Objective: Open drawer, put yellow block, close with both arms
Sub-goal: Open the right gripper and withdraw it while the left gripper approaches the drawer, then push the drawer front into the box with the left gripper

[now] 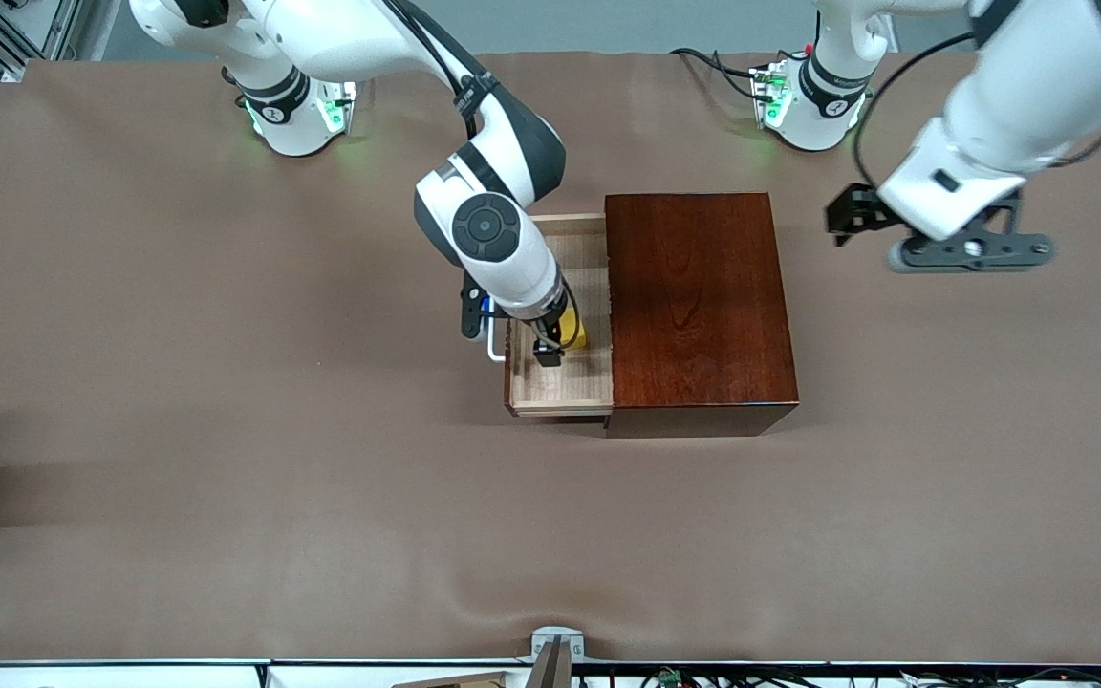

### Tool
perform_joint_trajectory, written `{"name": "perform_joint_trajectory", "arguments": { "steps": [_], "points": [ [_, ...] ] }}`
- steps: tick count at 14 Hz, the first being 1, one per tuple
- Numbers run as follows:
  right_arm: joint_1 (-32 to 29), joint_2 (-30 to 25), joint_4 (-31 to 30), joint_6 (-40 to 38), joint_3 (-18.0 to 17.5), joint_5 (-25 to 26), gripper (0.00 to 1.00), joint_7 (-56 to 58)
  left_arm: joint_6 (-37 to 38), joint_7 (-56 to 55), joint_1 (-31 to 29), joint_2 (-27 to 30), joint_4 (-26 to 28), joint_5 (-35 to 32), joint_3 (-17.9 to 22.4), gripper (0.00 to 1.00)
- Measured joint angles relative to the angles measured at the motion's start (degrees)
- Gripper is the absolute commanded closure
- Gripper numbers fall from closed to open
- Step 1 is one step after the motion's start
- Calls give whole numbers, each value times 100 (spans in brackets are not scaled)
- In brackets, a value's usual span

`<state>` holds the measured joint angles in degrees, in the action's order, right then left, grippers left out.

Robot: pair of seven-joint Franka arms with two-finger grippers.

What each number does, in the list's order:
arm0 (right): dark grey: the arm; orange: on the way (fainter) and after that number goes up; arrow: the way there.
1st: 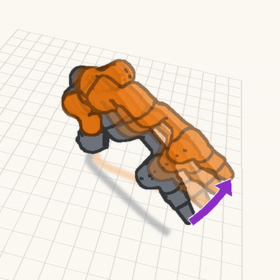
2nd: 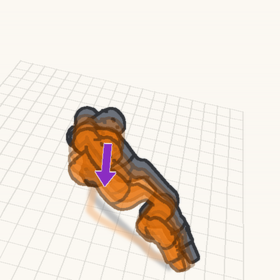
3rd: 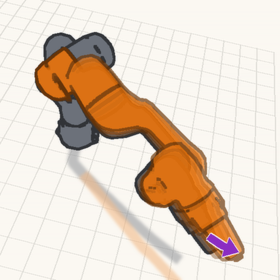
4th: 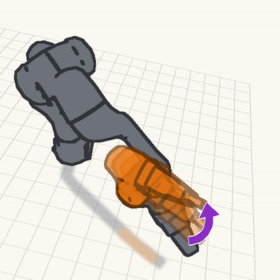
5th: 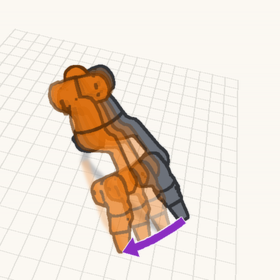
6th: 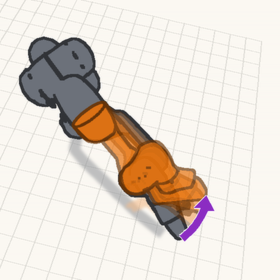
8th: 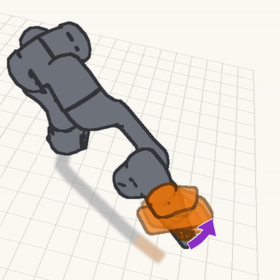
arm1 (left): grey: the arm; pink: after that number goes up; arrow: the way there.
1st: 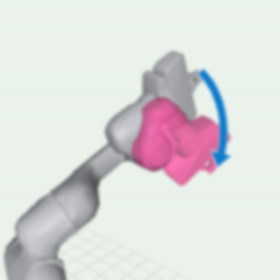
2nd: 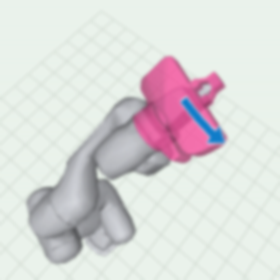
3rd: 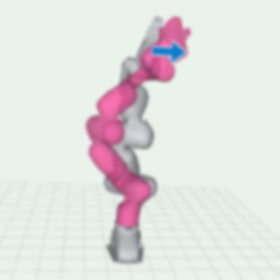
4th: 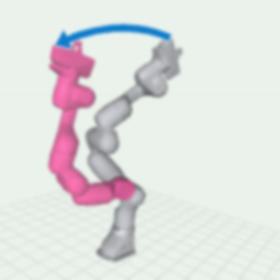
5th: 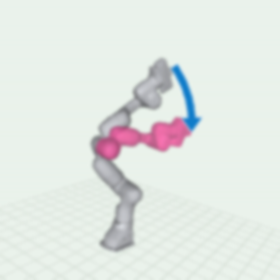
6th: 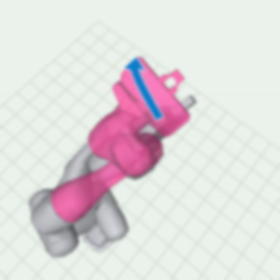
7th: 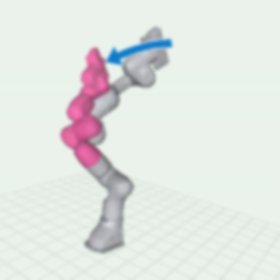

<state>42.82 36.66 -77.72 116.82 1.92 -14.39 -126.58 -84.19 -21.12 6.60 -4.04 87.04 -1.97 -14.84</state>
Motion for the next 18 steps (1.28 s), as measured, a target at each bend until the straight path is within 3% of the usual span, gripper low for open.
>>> {"name": "perform_joint_trajectory", "arguments": {
  "steps": [5,9,18],
  "points": [
    [-708,-146,960,-1357,32,1,0,287,-222,-1508,626,-294,-23,63,-151,0],
    [-1170,-411,1156,-1514,42,1,0,751,-525,-3151,1337,-777,-361,68,-164,0],
    [-1968,-857,1193,-2143,53,2,0,2318,-2931,-7750,2776,-2257,-911,69,-141,0]
  ]
}}
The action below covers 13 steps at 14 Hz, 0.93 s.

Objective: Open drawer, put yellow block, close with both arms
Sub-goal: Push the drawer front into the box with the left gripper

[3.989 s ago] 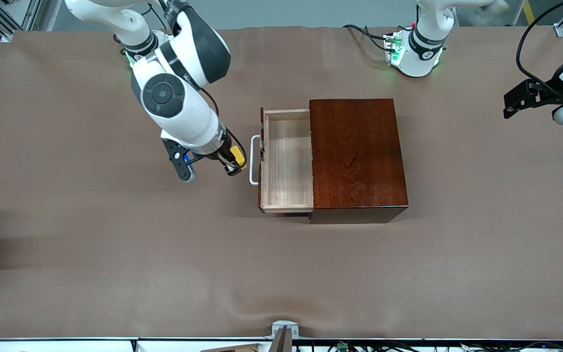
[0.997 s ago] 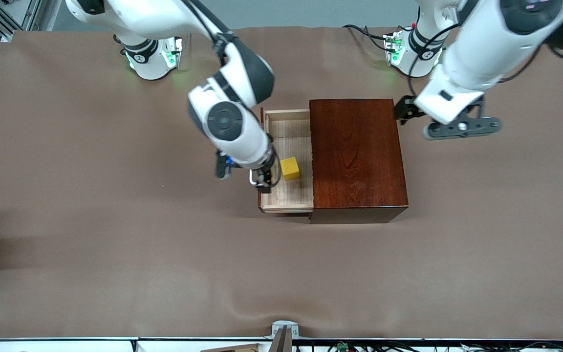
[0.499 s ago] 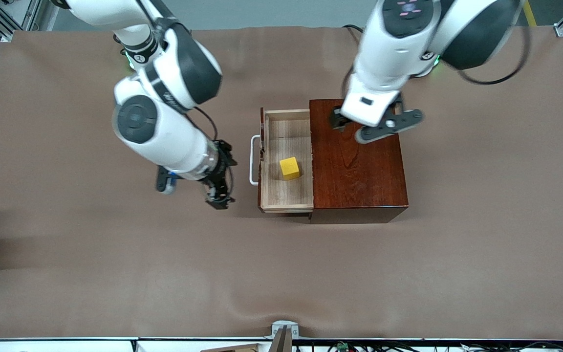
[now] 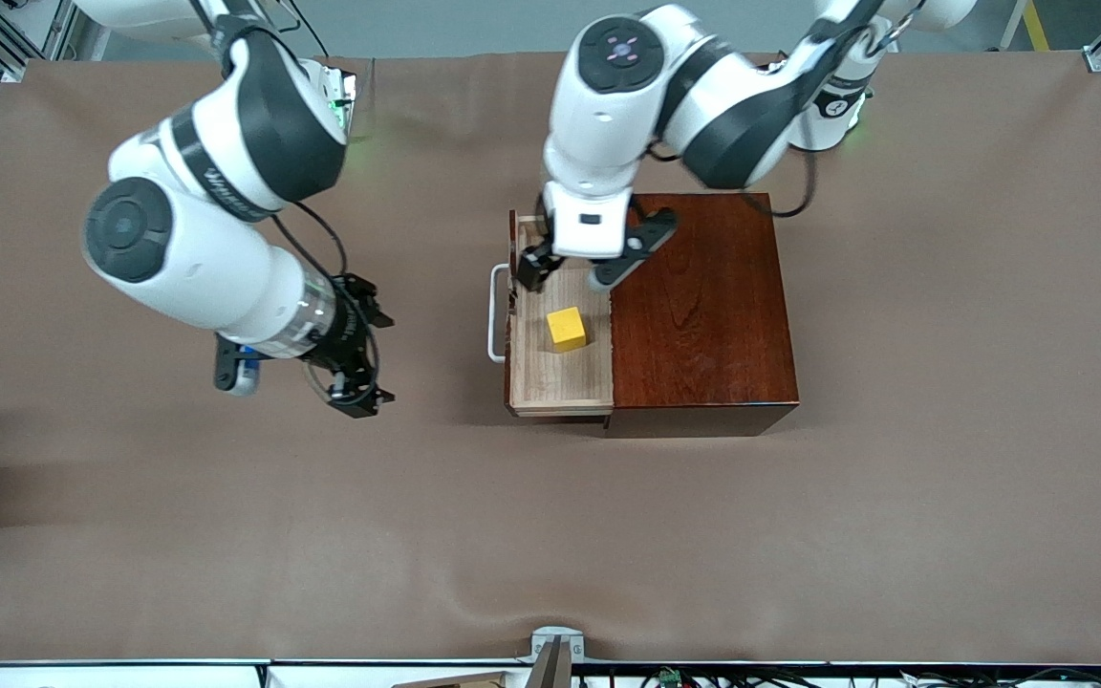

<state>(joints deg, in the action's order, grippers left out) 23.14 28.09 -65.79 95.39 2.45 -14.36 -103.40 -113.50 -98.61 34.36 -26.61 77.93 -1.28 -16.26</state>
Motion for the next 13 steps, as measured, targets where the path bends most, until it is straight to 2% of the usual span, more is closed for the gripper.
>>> {"name": "perform_joint_trajectory", "arguments": {
  "steps": [3,5,7,9,13],
  "points": [
    [-372,-150,9,-411,4,1,0,972,-795,-959,351,-511,-171,0,138,0],
    [-571,-256,12,-701,7,42,0,1865,-1363,-1501,749,-795,-255,0,498,0],
    [-601,-341,13,-777,-4,408,0,2473,-1809,-2014,1283,-1083,-396,0,982,0],
    [-594,-389,15,-792,-33,739,0,2931,-2159,-2372,1646,-1378,-506,0,1272,0],
    [-747,-495,17,-942,-1,883,0,4146,-2363,-2591,1740,-1811,-561,0,1350,0]
  ]
}}
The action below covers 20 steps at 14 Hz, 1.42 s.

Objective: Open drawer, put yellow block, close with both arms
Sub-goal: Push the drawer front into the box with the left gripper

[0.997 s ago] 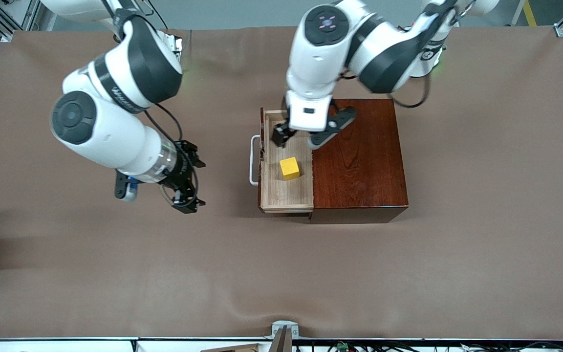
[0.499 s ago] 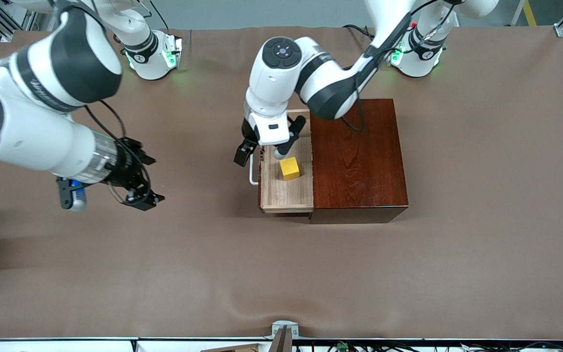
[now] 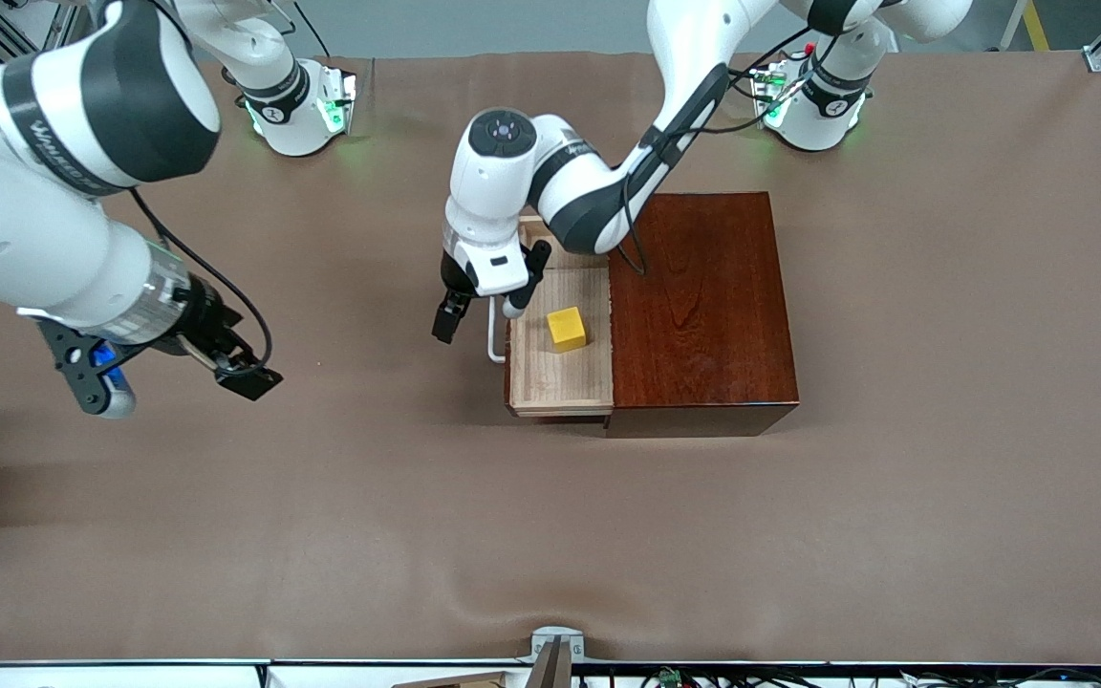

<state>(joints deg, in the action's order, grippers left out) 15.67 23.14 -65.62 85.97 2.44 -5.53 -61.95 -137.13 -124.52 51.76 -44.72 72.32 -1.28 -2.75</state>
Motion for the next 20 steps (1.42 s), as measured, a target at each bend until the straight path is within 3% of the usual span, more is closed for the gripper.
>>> {"name": "perform_joint_trajectory", "arguments": {
  "steps": [8,13,20],
  "points": [
    [-693,-167,2,-525,17,5,0,2047,253,-130,21,-240,-36,0,33,0],
    [-1027,-314,6,-695,22,16,0,3252,904,-192,24,-247,-224,0,189,0],
    [-1146,-604,6,-867,14,745,0,5461,1923,-330,27,-226,-398,0,433,0]
  ]
}}
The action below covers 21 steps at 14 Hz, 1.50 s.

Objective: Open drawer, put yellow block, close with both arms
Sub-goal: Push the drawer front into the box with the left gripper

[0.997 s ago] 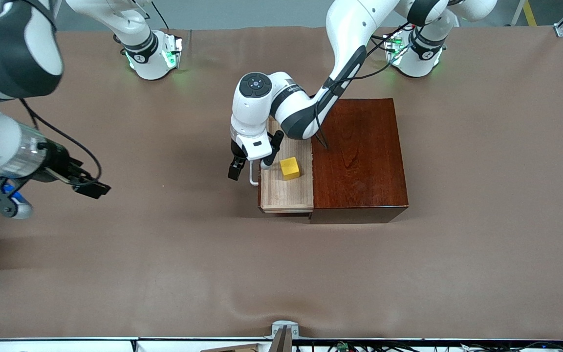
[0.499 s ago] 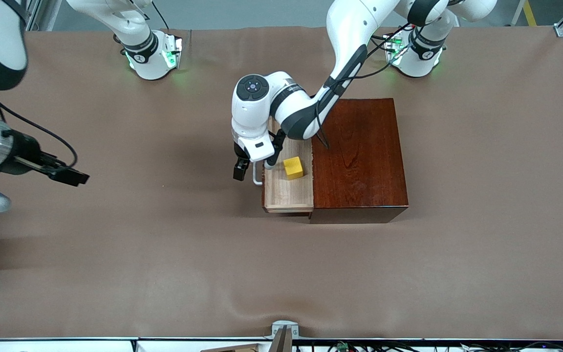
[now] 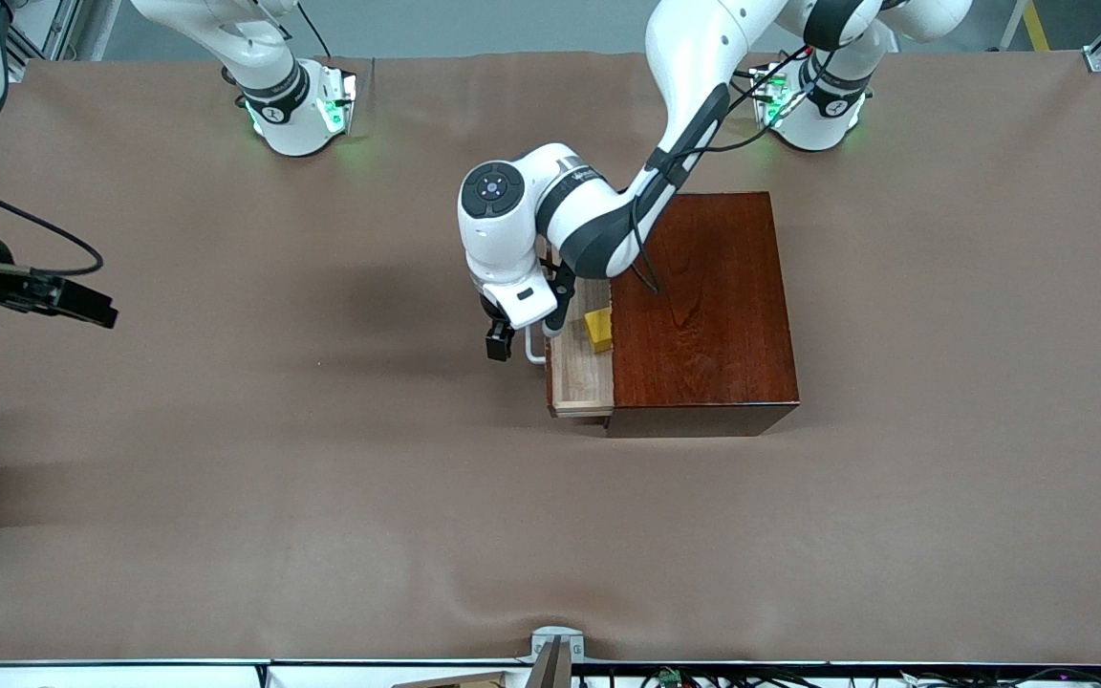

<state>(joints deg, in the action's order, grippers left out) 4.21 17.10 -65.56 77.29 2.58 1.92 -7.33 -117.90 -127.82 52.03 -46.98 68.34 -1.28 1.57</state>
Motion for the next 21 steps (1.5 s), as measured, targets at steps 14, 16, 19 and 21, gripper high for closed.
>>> {"name": "perform_joint_trajectory", "arguments": {
  "steps": [14,16,19,21],
  "points": [
    [-581,-1555,-2090,817,-22,5,0,921,1475,10,-21,31,69,-38,426,0],
    [-581,-1618,-2160,869,-26,5,0,921,1475,10,-20,45,64,-38,428,0],
    [-581,-1629,-2209,911,-35,5,0,921,1470,88,-17,192,46,-38,443,0],
    [-582,-1635,-2226,912,-43,5,0,921,1498,702,-32,584,12,-39,498,0]
  ]
}}
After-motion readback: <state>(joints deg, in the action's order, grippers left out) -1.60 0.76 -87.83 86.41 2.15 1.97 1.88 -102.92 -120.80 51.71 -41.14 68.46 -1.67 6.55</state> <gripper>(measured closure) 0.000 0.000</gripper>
